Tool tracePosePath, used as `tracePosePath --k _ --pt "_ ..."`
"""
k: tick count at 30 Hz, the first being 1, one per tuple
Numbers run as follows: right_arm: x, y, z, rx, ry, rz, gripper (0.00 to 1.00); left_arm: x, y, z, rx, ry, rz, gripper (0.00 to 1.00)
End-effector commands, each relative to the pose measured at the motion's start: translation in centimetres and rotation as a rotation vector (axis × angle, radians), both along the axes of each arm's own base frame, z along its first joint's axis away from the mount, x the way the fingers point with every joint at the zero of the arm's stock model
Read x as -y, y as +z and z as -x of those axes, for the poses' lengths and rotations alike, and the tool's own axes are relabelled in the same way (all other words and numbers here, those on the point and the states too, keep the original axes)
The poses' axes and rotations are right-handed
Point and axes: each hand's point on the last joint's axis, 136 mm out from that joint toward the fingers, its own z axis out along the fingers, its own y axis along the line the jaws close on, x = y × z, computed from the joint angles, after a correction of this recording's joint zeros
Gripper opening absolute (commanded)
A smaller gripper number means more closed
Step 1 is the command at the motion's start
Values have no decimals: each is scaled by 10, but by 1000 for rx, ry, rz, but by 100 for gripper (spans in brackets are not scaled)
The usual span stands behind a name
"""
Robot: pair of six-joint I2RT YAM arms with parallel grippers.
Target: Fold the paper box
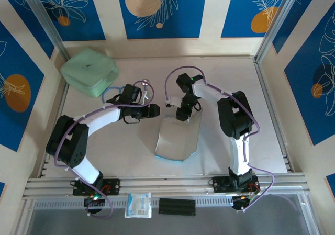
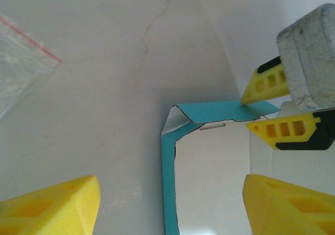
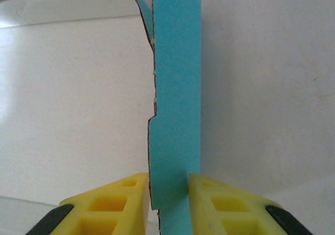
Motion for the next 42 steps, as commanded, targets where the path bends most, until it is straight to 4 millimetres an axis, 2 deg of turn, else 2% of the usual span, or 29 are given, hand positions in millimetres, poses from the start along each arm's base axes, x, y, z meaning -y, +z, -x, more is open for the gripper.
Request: tracePosePath --k 1,5,9,13,18,21,23,25,27,29,33,36,39,42 --pt "-11 41 4 -19 -22 -133 30 12 28 -2 119 -74 62 72" --pt "-14 70 -2 -26 -69 -237 33 0 18 8 107 -67 -15 72" --pt "-15 63 -5 -8 -76 -203 33 -2 2 38 56 -104 -152 72" --pt "-10 57 -22 55 -146 -153 32 -9 -18 70 -10 -100 -323 68" --pt "-2 67 -46 164 -245 -124 32 -13 -37 85 -20 -86 -503 60" --pt "2 74 -52 207 -264 -129 32 -1 -46 94 -50 -143 -515 58" --pt "4 77 -55 228 -273 -123 32 15 -52 107 -87 -192 -463 57" --pt "5 80 -56 240 -277 -122 32 21 -58 116 -111 -214 -456 54" --pt "5 84 -56 252 -278 -123 32 15 -64 118 -96 -221 -533 49" --pt "5 90 -59 273 -287 -131 32 10 -69 116 -84 -224 -574 38" --pt "5 106 -64 310 -323 -157 32 23 -68 116 -61 -264 -515 18" --pt "5 121 -64 301 -362 -176 32 28 -61 109 9 -300 -502 0" --pt "10 137 -63 250 -446 -204 33 25 -48 94 134 -341 -547 0" --pt "15 162 -58 150 -552 -304 33 17 -26 70 314 -377 -649 0"
